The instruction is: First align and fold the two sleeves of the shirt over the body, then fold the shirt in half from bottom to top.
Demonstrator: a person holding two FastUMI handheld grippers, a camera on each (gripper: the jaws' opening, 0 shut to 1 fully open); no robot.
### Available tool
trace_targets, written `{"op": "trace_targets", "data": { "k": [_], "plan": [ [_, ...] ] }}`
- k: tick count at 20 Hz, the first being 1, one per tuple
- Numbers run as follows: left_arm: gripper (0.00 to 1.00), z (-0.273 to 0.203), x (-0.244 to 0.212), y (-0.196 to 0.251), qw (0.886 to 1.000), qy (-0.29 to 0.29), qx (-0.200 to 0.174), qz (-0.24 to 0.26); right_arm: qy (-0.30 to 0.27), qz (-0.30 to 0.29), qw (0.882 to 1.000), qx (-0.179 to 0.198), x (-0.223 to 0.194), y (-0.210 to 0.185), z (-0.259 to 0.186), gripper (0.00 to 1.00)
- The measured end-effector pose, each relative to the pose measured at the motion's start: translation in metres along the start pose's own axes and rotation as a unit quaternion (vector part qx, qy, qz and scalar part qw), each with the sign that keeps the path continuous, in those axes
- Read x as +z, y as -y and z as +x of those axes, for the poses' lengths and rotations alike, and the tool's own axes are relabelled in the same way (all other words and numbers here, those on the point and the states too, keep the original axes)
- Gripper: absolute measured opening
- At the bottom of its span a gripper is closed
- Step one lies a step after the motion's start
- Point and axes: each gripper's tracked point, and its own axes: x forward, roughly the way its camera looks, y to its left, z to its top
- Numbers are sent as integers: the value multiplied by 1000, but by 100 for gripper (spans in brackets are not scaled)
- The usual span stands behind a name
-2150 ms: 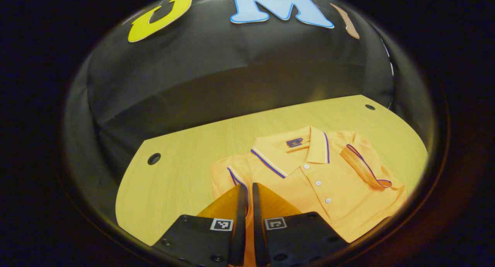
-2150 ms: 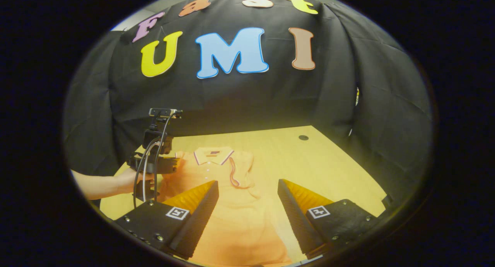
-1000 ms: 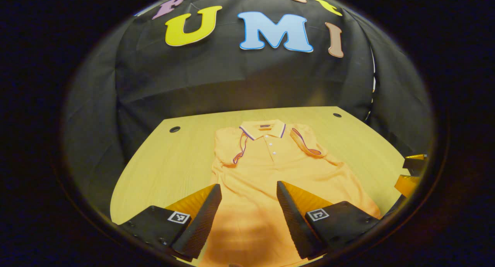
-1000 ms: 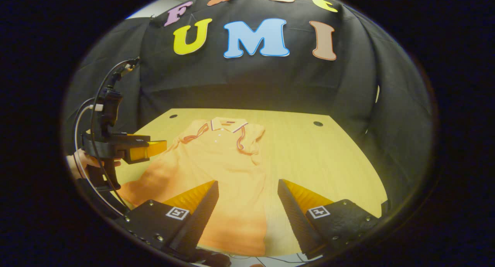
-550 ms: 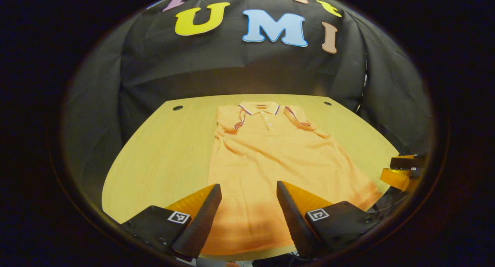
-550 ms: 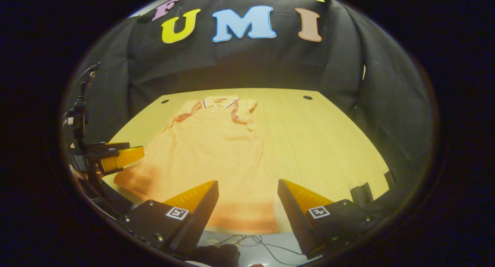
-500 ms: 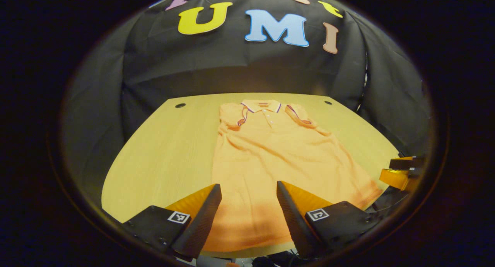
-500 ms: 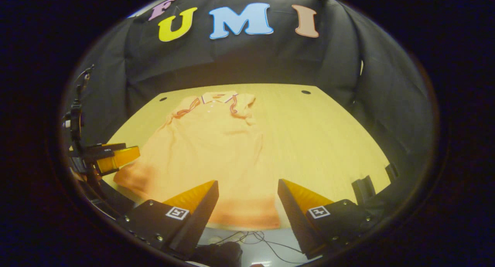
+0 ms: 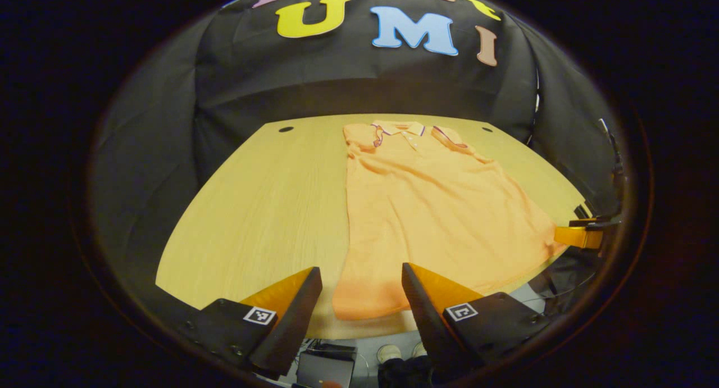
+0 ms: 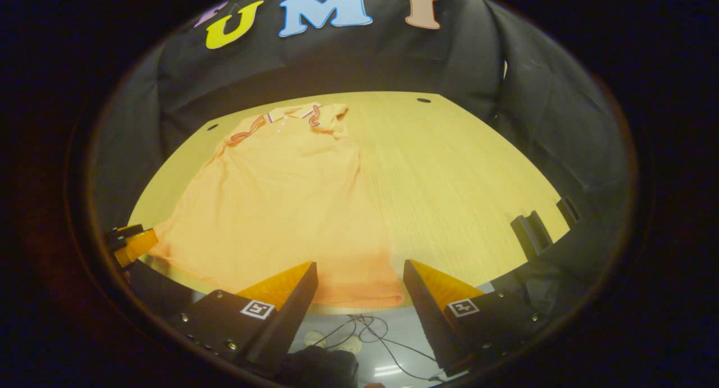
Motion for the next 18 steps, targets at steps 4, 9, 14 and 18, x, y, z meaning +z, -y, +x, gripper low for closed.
{"op": "trace_targets", "data": {
  "k": [4, 9, 14, 18],
  "plan": [
    [94, 3, -12, 9, 1000, -6, -4, -8, -6, 6, 1000, -4, -11, 10, 4, 96],
    [95, 14, -19, 12, 1000, -12, 4, -12, -5, 6, 1000, 9, -12, 8, 10, 96],
    [94, 18, -36, 16, 1000, -26, 3, 5, -8, -22, 1000, 16, -15, 4, 14, 95],
    [95, 20, -34, 19, 1000, -24, 3, 7, -7, -29, 999, 23, -15, 1, 13, 79]
  ]
}}
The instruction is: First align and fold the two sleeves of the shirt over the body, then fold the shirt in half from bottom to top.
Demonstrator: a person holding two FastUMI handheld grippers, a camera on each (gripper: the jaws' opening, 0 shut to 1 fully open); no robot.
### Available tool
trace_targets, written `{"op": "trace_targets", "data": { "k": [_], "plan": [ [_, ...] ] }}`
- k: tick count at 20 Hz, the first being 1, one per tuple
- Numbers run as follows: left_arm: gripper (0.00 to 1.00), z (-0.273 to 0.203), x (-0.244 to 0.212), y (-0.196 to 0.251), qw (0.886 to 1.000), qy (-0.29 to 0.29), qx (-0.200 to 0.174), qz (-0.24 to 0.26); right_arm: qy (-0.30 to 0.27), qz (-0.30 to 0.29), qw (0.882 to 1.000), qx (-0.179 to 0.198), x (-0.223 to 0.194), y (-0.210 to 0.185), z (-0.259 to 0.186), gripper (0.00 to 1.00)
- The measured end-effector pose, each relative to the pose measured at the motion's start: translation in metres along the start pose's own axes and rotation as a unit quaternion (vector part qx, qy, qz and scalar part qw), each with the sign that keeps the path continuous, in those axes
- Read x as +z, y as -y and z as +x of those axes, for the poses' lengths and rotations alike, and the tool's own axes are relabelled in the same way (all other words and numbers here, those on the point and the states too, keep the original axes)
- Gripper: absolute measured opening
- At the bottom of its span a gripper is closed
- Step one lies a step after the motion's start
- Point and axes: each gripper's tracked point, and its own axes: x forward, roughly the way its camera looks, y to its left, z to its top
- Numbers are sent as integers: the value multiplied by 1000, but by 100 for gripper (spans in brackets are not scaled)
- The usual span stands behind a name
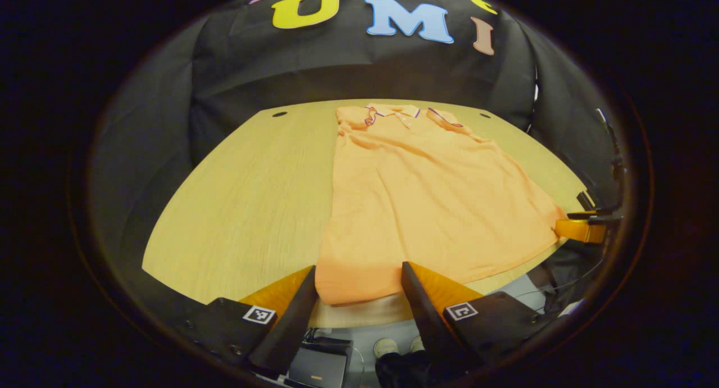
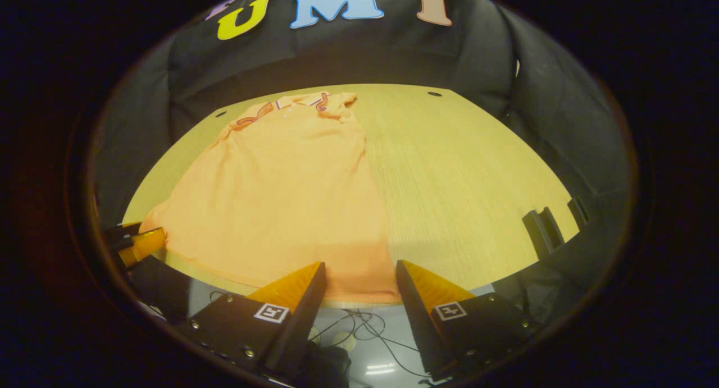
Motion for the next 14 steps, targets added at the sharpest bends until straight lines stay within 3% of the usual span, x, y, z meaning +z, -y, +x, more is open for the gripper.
{"op": "trace_targets", "data": {
  "k": [2, 3, 4, 5, 6, 7, 8, 9, 10, 11, 14],
  "plan": [
    [92, 2, 0, 6, 1000, 1, -3, 2, 0, -5, 1000, 10, 0, -3, 0, 76],
    [84, 3, 0, 11, 1000, -1, -6, 4, 1, 3, 1000, 11, 0, -5, 1, 72],
    [70, 3, 1, 17, 1000, -1, -12, 13, 3, 3, 1000, 11, 0, -7, 2, 39],
    [55, 2, 0, 22, 1000, 0, -16, 16, 1, -6, 1000, 13, -1, -7, 1, 37],
    [34, 1, 0, 26, 1000, 0, -15, 12, 3, -11, 1000, 25, 1, -10, -1, 39],
    [24, 3, 0, 26, 1000, 0, -9, 9, 4, 4, 1000, 21, -1, -11, 1, 38],
    [15, 3, 0, 26, 1000, -3, -4, 8, 2, 9, 1000, 25, -1, -13, -2, 10],
    [15, 2, 0, 26, 1000, -2, 4, -2, 2, 1, 999, 33, -1, -13, 0, 12],
    [7, 0, 1, 26, 1000, -4, 7, -19, 3, 3, 1000, 31, 1, -9, -1, 7],
    [7, -1, 1, 22, 999, -8, 12, -33, 4, 3, 999, 35, 3, -9, -4, 2],
    [7, -6, 7, 13, 998, -11, 32, -53, 21, 15, 998, 52, 16, -9, -9, 2]
  ]
}}
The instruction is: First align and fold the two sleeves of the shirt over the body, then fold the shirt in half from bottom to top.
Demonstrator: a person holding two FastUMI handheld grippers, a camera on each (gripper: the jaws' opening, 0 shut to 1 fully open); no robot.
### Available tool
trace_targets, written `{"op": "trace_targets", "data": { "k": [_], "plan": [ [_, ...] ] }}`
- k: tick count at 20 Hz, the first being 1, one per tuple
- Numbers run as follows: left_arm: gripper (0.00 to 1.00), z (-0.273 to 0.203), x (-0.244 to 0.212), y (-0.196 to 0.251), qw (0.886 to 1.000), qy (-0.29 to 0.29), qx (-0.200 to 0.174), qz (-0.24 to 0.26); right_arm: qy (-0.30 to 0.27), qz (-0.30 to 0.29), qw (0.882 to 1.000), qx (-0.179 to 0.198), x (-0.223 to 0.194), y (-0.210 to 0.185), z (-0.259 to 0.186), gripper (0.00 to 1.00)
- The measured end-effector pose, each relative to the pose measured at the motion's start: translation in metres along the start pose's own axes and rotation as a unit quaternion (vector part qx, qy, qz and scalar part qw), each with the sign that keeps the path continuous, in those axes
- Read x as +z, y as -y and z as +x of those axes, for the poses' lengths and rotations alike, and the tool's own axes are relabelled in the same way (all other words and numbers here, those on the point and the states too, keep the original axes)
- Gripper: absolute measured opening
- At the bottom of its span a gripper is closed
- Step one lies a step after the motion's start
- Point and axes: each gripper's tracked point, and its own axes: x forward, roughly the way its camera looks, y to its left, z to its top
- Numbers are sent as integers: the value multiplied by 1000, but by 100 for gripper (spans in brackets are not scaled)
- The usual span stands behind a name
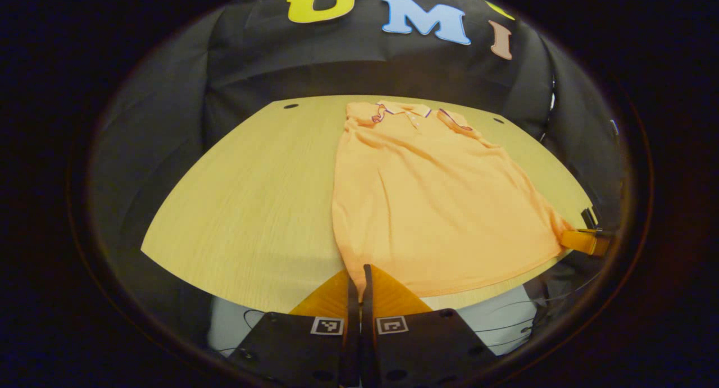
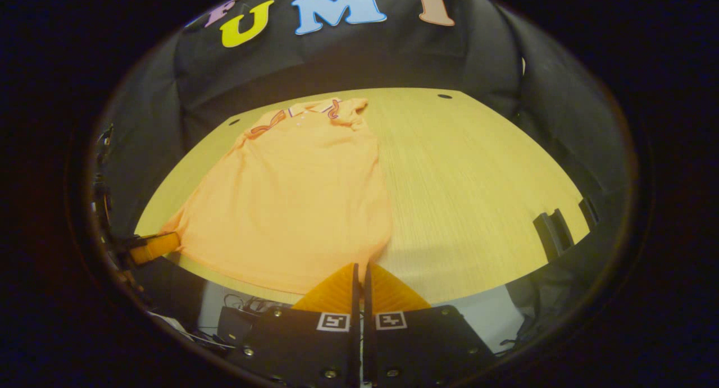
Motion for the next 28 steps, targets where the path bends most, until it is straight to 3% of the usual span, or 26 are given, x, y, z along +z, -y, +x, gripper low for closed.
{"op": "trace_targets", "data": {
  "k": [8, 15, 20, 28],
  "plan": [
    [7, -42, 68, 22, 998, 54, 5, 19, 91, -25, 995, 39, 91, -9, -49, 2],
    [7, -43, 153, 30, 994, 105, 3, -2, 151, -23, 987, 42, 174, -5, -62, 2],
    [7, -27, 223, 28, 990, 143, -10, -10, 179, -20, 983, 36, 226, -10, -52, 2],
    [7, 41, 336, 7, 985, 161, -47, -33, 192, -18, 981, 17, 317, -31, 0, 2]
  ]
}}
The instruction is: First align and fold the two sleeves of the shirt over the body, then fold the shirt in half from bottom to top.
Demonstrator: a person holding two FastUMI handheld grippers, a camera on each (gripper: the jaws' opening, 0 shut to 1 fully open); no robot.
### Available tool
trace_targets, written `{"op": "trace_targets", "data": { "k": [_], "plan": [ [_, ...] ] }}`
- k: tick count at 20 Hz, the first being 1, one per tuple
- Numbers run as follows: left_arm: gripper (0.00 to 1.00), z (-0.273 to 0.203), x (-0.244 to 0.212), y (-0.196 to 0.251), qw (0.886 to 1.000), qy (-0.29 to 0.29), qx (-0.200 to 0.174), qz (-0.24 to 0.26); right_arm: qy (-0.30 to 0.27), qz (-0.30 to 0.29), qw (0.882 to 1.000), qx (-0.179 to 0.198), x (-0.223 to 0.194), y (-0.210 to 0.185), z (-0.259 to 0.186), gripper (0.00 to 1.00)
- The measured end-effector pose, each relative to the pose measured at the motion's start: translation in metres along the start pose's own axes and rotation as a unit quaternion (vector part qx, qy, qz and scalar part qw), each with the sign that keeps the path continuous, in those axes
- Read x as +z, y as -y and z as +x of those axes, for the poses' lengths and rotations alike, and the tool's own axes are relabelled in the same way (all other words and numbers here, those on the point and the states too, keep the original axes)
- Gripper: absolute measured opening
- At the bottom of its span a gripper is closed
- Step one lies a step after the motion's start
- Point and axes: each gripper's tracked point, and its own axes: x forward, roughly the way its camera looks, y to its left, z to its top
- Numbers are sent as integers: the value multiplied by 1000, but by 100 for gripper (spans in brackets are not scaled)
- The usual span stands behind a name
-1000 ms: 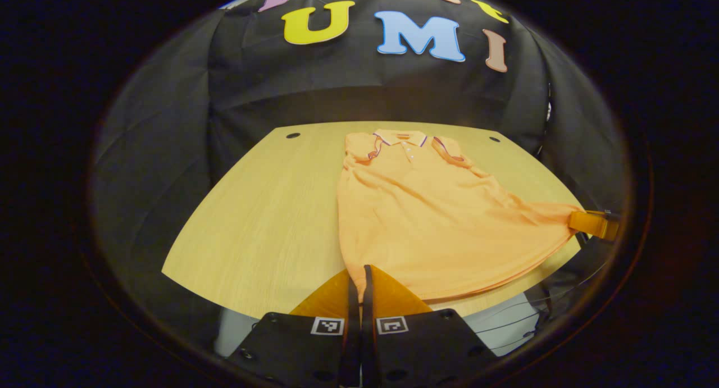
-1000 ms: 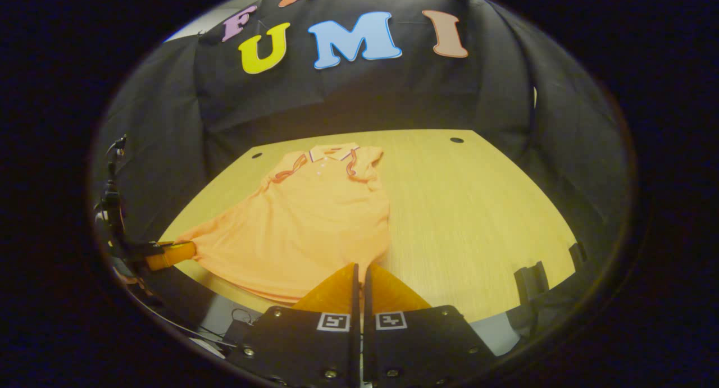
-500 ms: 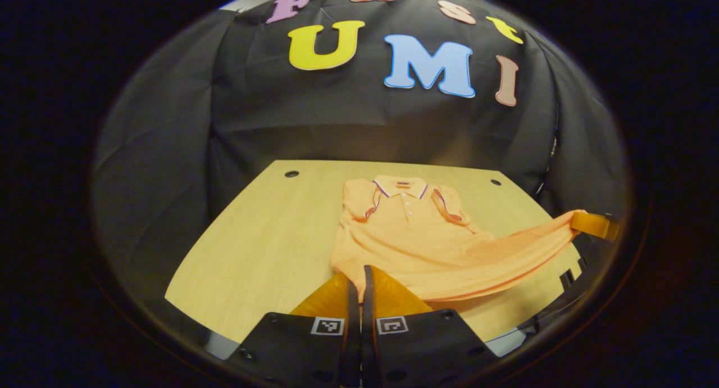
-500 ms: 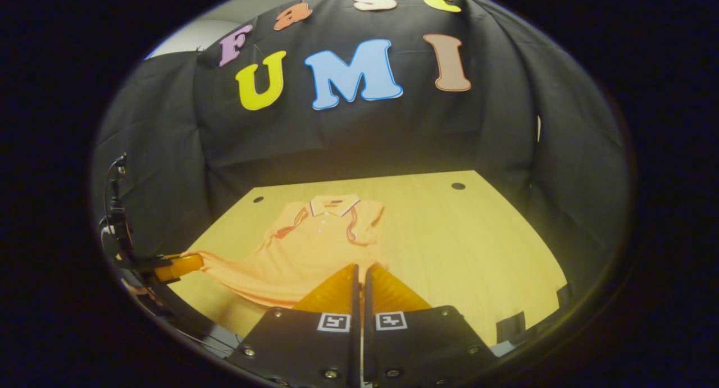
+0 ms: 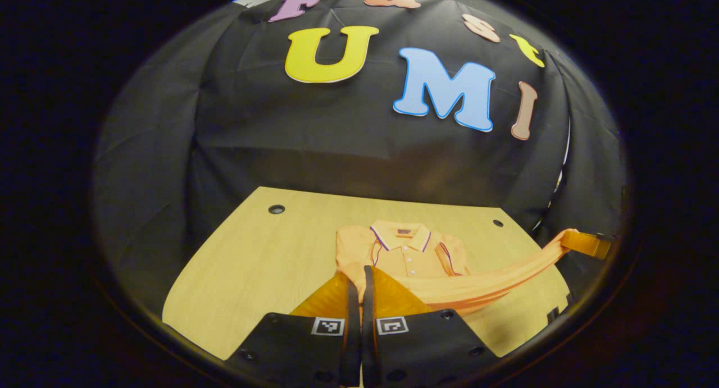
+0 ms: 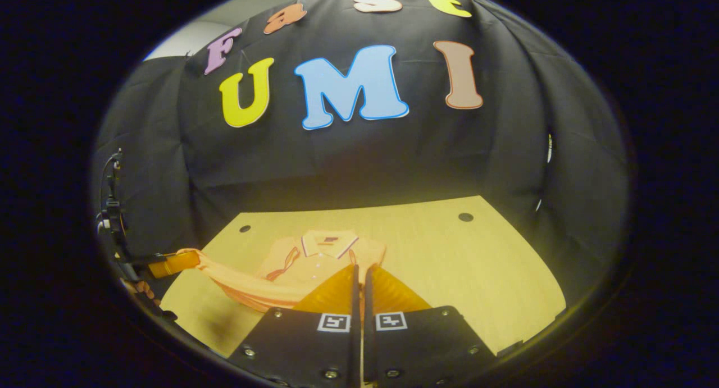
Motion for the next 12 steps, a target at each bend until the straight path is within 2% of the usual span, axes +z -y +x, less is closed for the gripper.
{"op": "trace_targets", "data": {
  "k": [7, 12],
  "plan": [
    [7, 100, 44, -13, 999, -1, -39, 30, -10, -1, 999, -44, 36, 1, 88, 2],
    [7, 174, 54, -17, 997, 3, -52, 49, -23, -9, 997, -78, 46, 9, 155, 2]
  ]
}}
